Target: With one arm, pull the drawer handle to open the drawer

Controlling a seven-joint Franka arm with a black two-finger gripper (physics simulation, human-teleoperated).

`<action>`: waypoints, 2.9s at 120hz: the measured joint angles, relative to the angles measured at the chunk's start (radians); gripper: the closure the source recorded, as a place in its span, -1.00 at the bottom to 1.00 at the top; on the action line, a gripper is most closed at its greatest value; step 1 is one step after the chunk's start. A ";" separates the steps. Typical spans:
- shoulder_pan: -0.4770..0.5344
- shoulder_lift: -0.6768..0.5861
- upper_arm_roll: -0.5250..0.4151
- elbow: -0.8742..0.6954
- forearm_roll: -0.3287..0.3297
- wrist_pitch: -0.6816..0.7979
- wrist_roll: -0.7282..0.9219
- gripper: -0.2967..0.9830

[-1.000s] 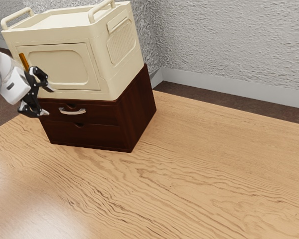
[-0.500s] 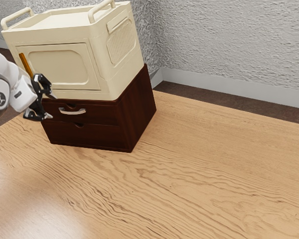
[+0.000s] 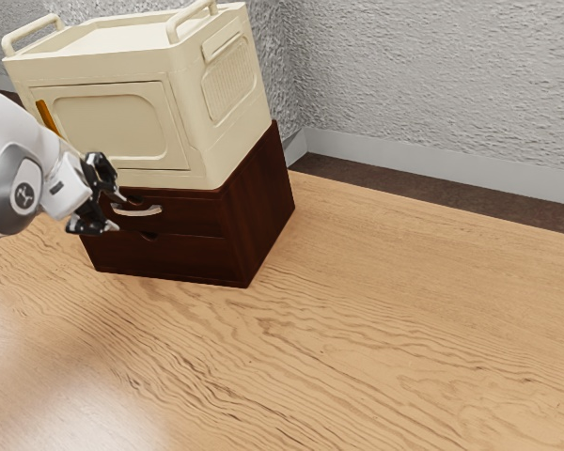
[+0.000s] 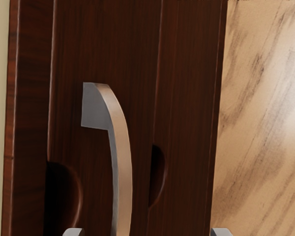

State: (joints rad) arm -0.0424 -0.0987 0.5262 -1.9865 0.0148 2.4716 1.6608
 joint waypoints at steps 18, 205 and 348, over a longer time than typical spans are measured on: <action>-0.011 0.011 0.000 0.001 -0.021 0.001 -0.001 0.12; -0.013 -0.007 0.005 -0.029 -0.074 -0.010 0.000 0.48; -0.008 -0.156 0.020 -0.160 -0.057 -0.046 0.011 0.48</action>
State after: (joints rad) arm -0.0500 -0.2551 0.5461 -2.1467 -0.0418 2.4256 1.6715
